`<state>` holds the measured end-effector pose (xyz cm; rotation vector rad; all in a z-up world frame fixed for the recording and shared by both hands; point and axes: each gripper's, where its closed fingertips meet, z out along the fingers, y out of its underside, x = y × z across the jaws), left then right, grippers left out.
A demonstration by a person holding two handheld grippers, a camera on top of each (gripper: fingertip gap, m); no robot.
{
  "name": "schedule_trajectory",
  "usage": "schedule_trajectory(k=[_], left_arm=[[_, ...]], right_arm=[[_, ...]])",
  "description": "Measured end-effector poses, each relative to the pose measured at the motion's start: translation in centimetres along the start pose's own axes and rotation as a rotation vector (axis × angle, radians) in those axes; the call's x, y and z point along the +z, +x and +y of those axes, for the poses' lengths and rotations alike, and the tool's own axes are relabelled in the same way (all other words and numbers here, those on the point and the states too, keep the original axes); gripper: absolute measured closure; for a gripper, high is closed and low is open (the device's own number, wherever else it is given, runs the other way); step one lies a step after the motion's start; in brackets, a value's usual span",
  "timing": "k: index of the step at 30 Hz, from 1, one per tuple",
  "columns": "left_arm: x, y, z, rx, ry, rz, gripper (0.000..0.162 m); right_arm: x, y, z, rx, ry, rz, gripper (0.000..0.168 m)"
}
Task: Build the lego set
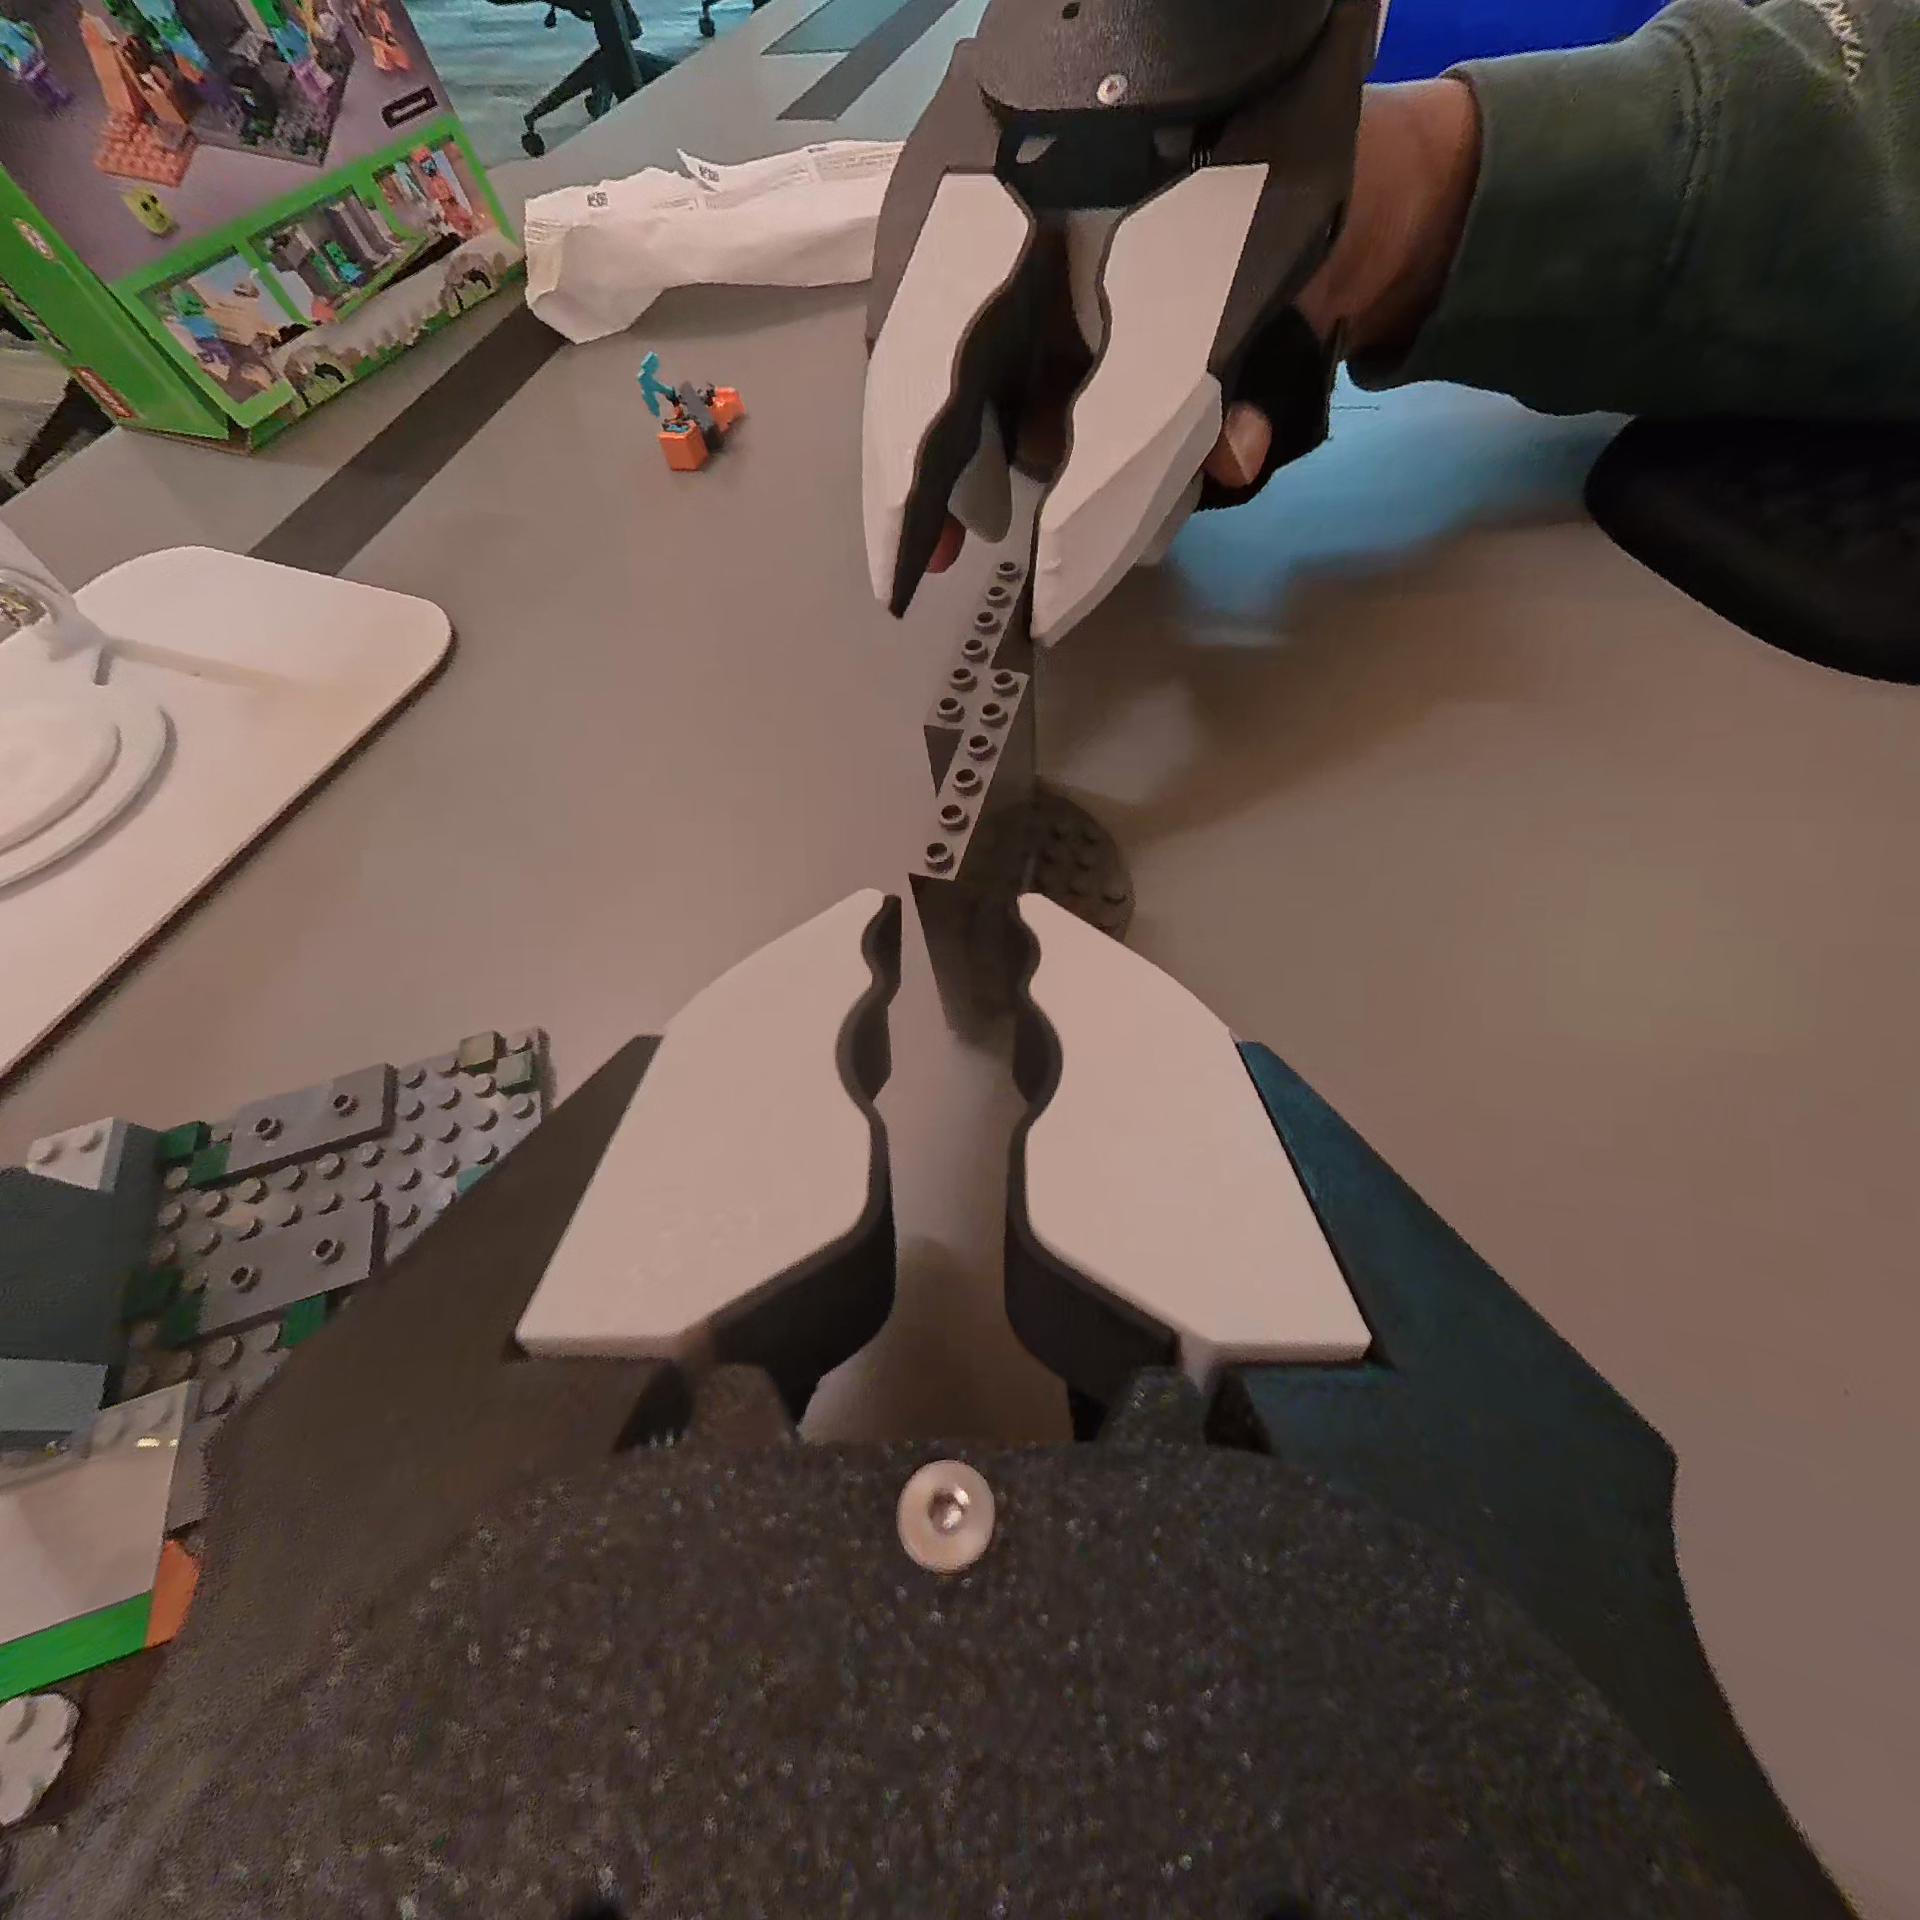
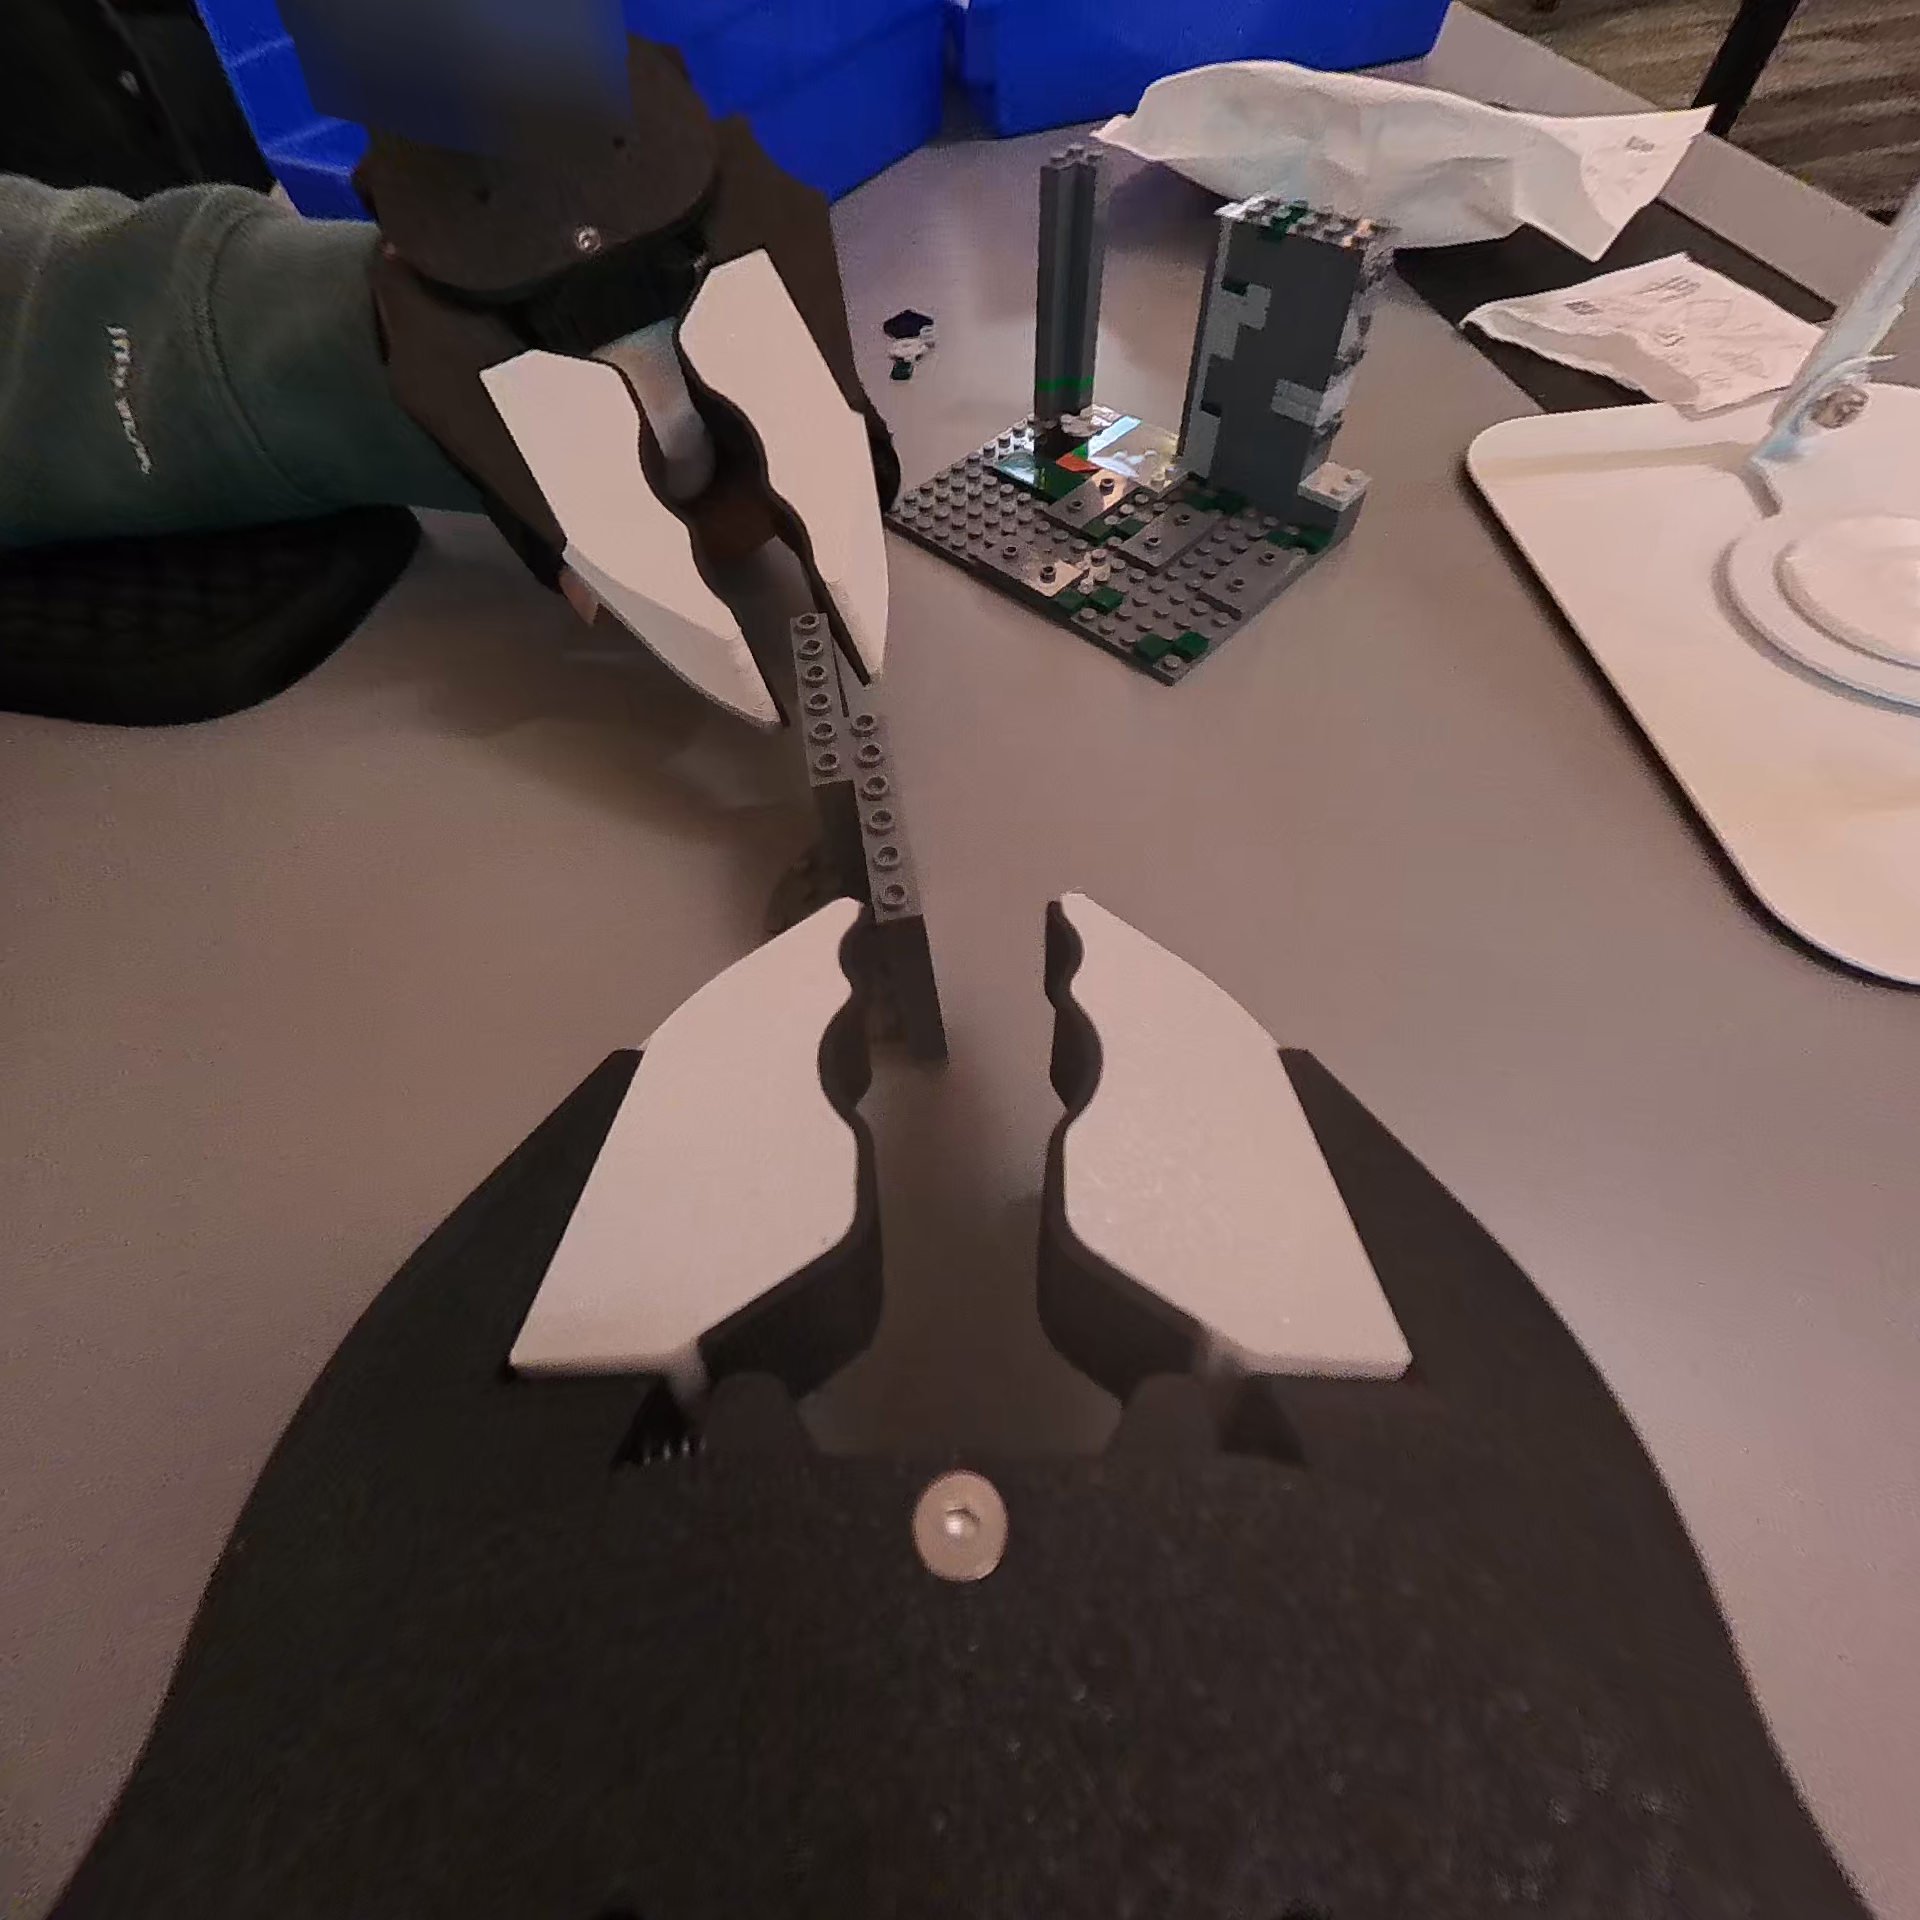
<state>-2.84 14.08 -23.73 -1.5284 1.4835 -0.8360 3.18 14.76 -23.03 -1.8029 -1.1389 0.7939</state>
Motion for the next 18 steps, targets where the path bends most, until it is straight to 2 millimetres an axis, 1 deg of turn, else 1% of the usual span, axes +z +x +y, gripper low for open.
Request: schedule_trajectory(k=[3,6,7,9,11,14,16,18], left_arm=[[-0.3,-0.2,-0.1,0.005,0.009,-0.021,0.143],[-1.1,-0.7,-0.4,0.005,0.040,-0.065,0.143],[-1.5,-1.2,-0.5,0.009,0.054,-0.107,0.147],[-3.1,-2.7,-1.4,0.022,0.112,-0.238,0.156],[-5.1,-3.9,-2.6,-0.006,0.205,-0.340,0.162],[-7.7,-5.5,-3.7,-0.063,0.308,-0.472,0.162],[-8.8,-6.1,-3.9,-0.084,0.344,-0.530,0.162],[-9.5,-6.4,-4.1,-0.102,0.376,-0.567,0.162]], right_arm=[[-0.5,0.0,-0.2,0.024,0.035,0.004,0.138],[-1.2,0.1,-0.6,0.039,0.078,0.033,0.135],[-1.5,0.4,-0.9,0.039,0.095,0.060,0.133],[-2.1,0.7,-1.5,0.036,0.135,0.107,0.132],[-2.8,1.1,-2.3,0.027,0.179,0.169,0.143],[-3.7,1.6,-4.0,0.011,0.266,0.258,0.159],[-4.2,2.0,-4.8,-0.006,0.307,0.331,0.168],[-4.5,2.2,-5.3,-0.014,0.324,0.382,0.168]])
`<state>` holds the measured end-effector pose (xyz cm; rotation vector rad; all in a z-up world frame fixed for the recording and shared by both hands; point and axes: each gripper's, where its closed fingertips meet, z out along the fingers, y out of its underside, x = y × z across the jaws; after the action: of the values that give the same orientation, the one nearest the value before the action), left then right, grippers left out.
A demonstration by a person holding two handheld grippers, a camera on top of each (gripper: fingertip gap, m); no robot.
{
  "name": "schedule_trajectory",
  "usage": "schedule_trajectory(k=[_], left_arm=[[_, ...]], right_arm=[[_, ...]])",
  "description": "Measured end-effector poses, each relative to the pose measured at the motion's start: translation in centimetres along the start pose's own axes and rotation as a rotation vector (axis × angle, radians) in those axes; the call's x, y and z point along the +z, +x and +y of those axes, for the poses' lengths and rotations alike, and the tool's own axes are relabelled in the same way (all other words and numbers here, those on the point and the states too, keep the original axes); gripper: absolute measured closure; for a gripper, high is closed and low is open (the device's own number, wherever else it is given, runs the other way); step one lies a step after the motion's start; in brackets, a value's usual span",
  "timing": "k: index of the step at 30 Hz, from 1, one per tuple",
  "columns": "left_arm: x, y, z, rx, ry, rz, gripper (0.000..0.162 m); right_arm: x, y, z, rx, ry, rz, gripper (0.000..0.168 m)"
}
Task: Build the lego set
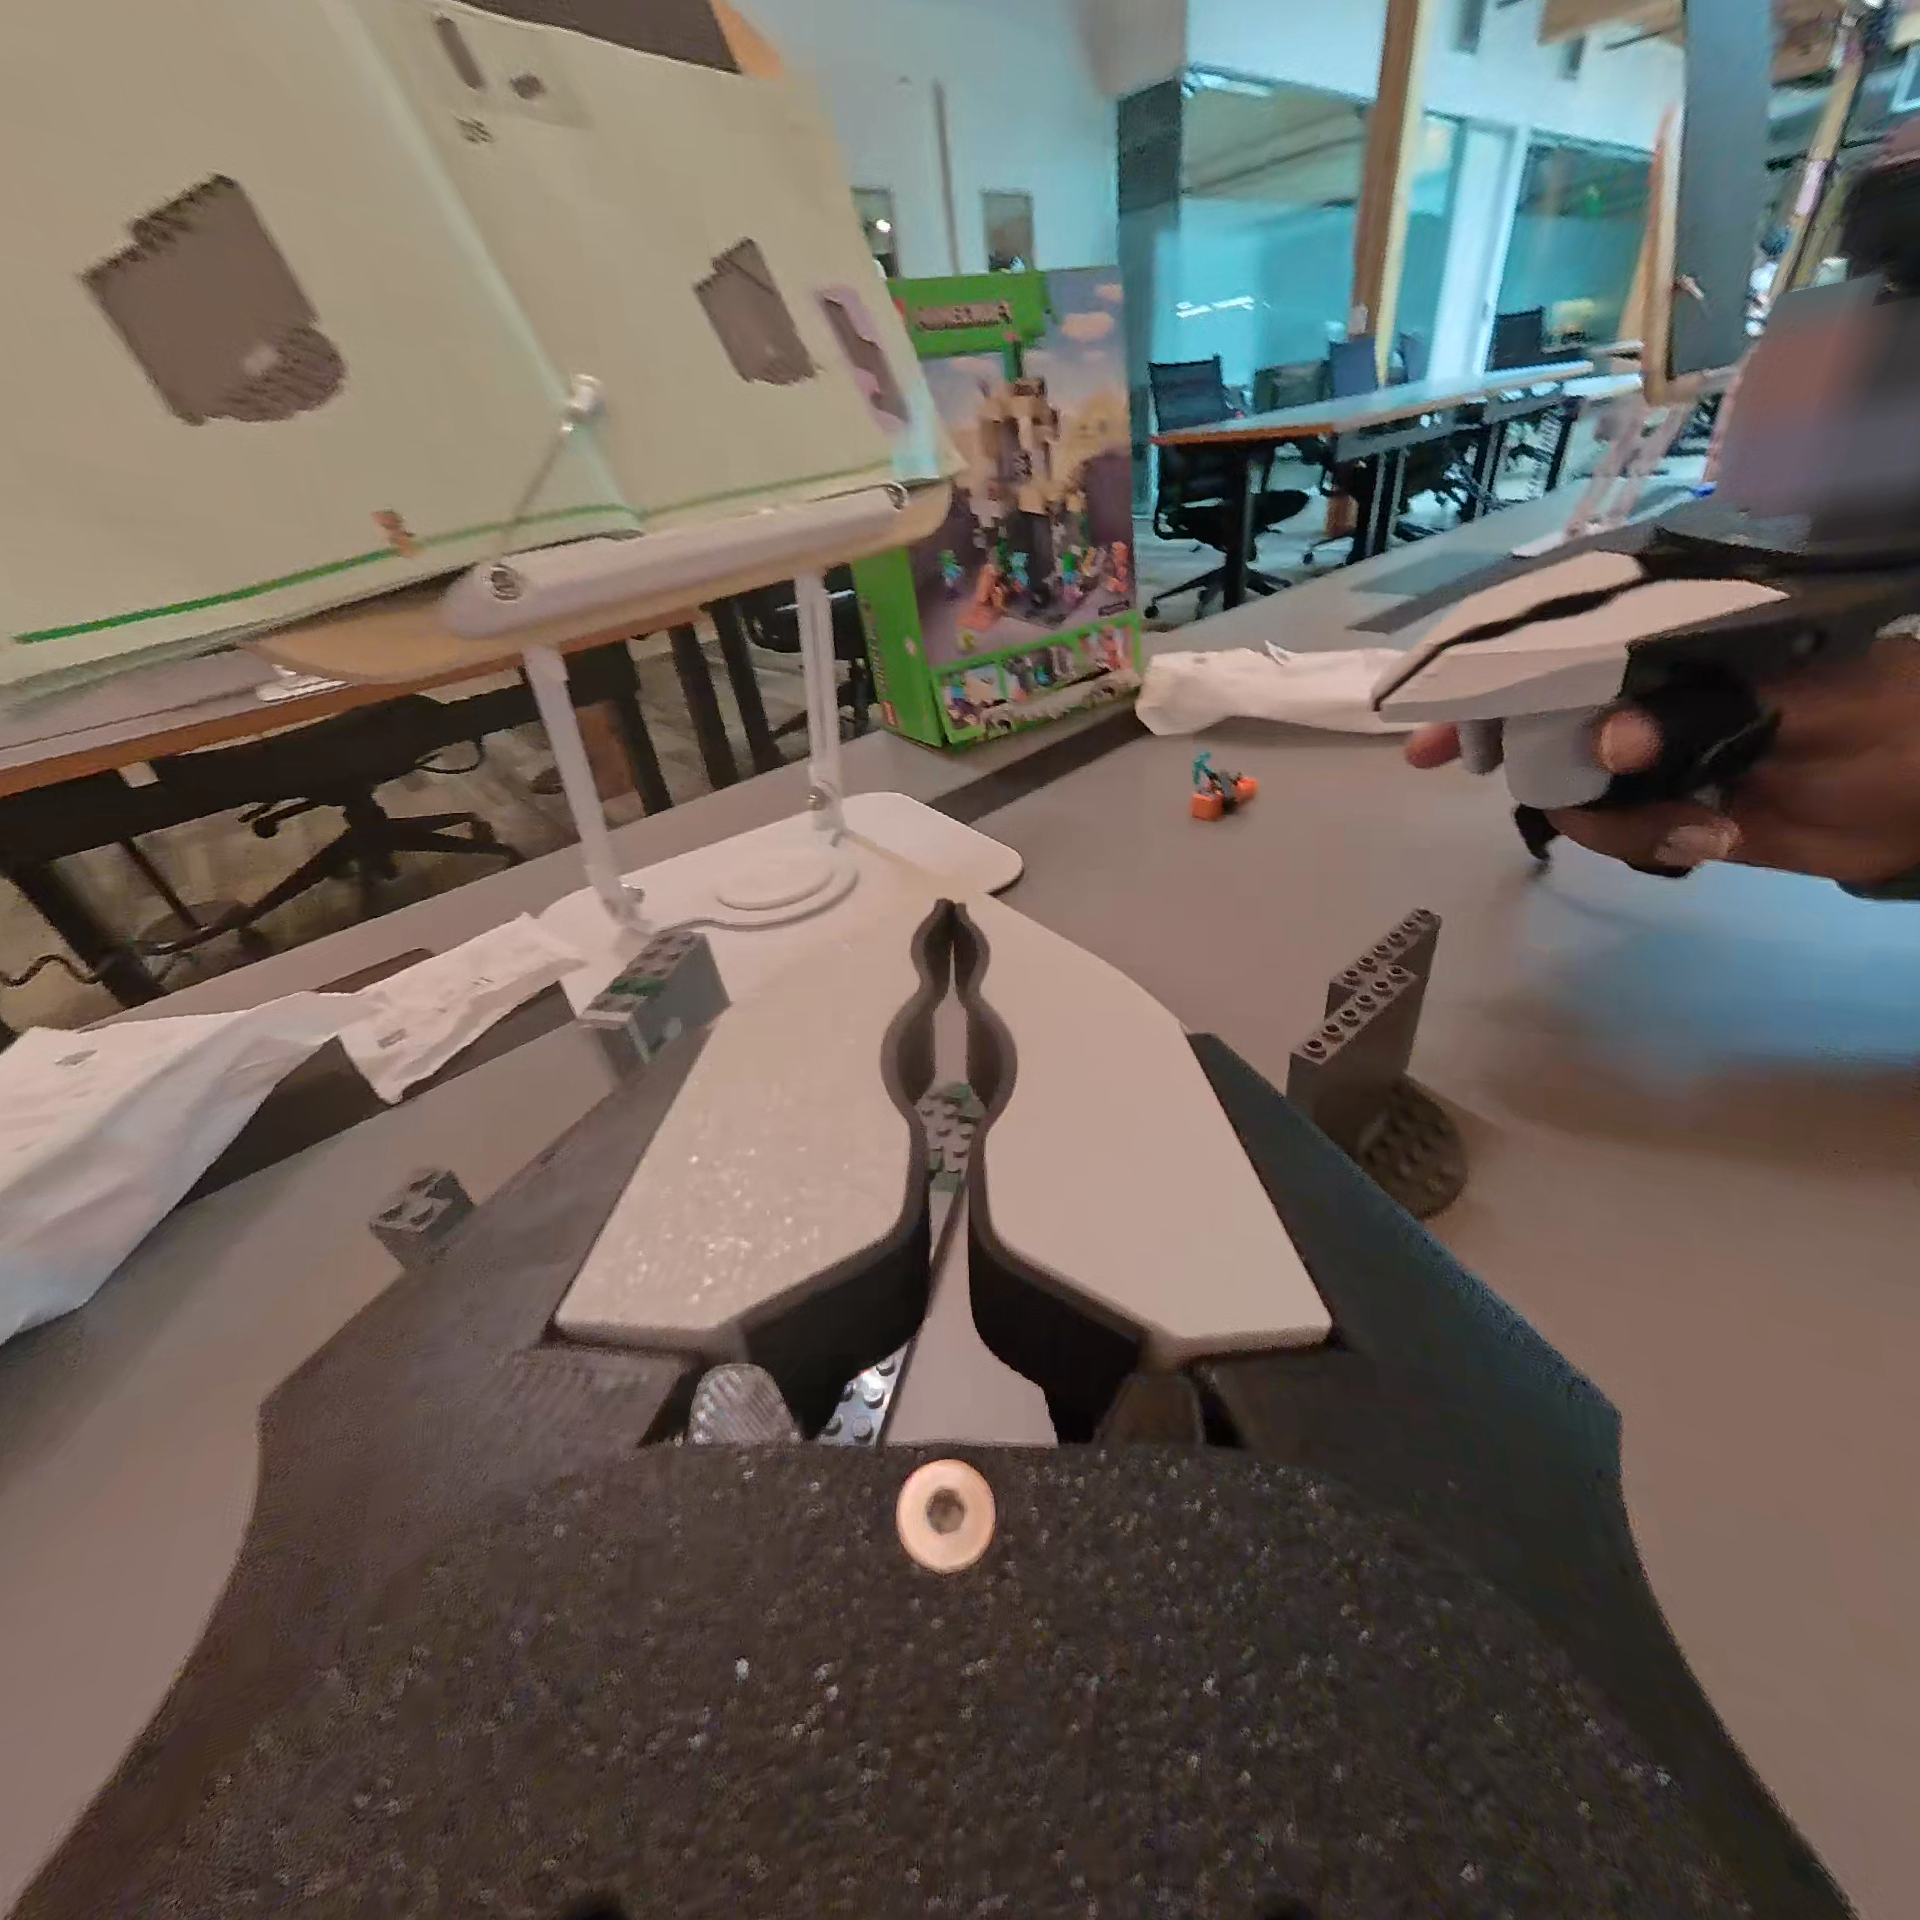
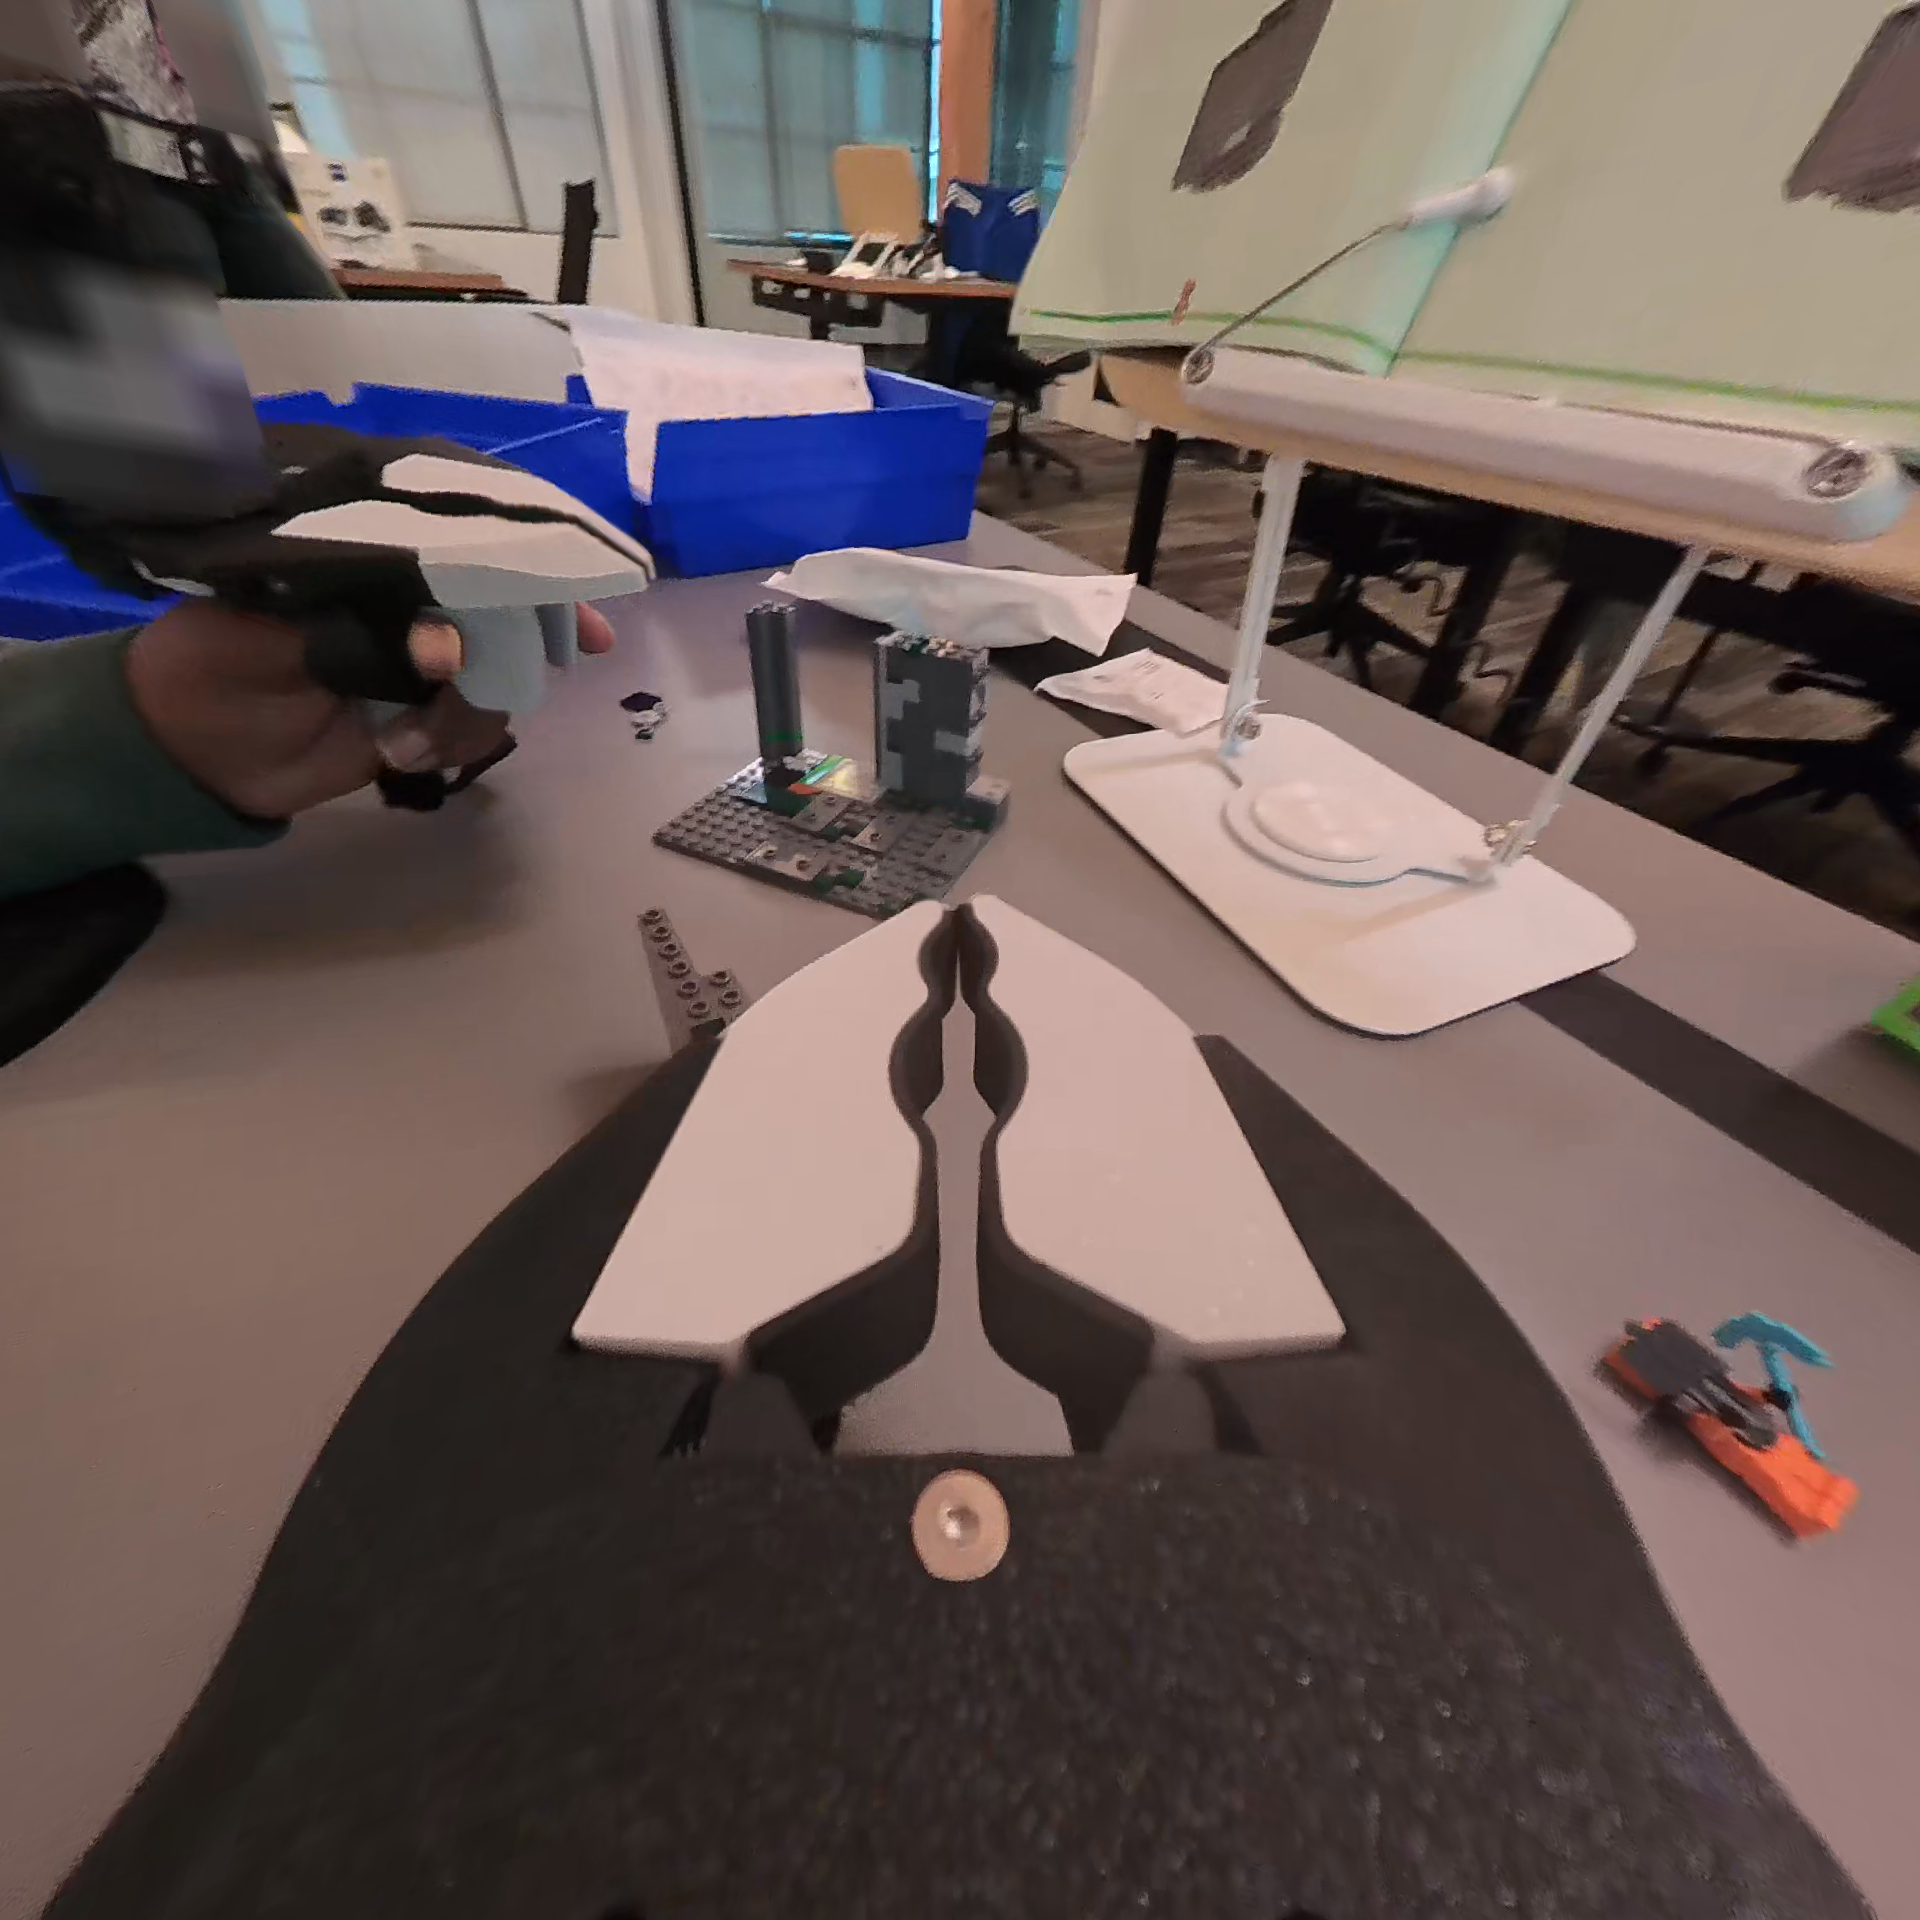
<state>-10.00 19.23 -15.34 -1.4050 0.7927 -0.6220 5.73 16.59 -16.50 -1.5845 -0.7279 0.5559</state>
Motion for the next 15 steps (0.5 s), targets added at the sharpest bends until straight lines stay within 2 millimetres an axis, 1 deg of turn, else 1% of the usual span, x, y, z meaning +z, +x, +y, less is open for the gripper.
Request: schedule_trajectory(k=[3,5,8,10,15], left_arm=[[0.0,-0.6,-0.1,0.004,0.003,-0.054,0.162],[0.0,-1.4,-0.1,-0.007,0.004,-0.120,0.162],[0.0,-2.0,-0.1,-0.050,0.013,-0.168,0.162],[-0.1,-2.2,-0.1,-0.061,0.013,-0.184,0.162],[-0.2,-2.2,-0.1,-0.053,0.015,-0.202,0.162]], right_arm=[[-0.1,0.5,-0.4,-0.007,0.027,0.072,0.168],[-0.2,1.5,-0.3,0.006,0.034,0.158,0.168],[-0.9,3.0,-0.4,0.009,0.059,0.288,0.168],[-1.1,3.3,-0.5,0.009,0.065,0.316,0.168],[-1.1,3.2,-0.3,0.027,0.068,0.300,0.168]])
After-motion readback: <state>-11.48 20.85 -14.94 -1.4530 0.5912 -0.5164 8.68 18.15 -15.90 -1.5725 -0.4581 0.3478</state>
